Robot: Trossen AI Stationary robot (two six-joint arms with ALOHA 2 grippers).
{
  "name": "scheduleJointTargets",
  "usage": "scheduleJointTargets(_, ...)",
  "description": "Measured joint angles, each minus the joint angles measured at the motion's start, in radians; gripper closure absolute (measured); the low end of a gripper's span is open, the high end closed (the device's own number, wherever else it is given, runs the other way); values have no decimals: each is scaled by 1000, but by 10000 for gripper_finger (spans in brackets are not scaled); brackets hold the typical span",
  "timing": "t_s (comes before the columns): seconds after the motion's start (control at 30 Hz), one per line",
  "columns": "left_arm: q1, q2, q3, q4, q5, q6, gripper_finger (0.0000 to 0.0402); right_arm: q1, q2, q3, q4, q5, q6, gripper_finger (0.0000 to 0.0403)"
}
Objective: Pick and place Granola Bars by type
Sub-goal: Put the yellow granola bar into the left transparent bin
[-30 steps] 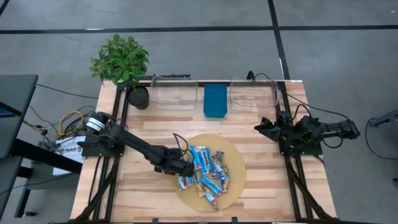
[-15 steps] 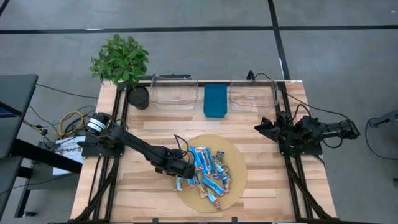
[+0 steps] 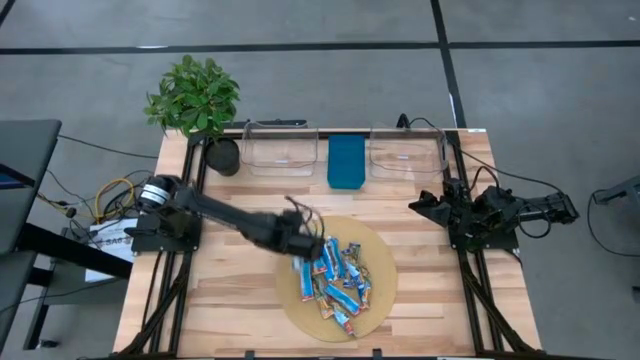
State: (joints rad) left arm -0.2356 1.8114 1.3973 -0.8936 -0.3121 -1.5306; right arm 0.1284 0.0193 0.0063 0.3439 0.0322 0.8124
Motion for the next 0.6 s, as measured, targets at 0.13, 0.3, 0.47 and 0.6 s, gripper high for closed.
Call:
scheduleJointTargets(0.13,116,-39,120,-126,-177,173,343,0,0,0,-5,1,-1,234)
scheduleJointTargets(0.3,305,-82,222,-153,-286,431,343,0,0,0,-8,1,0,234)
scheduleJointTargets(0.47,478,-85,259,-143,-288,633,343,0,0,0,-16,0,0,234)
scheduleJointTargets(0.6,576,-84,255,-135,-288,732,343,0,0,0,-25,0,0,234)
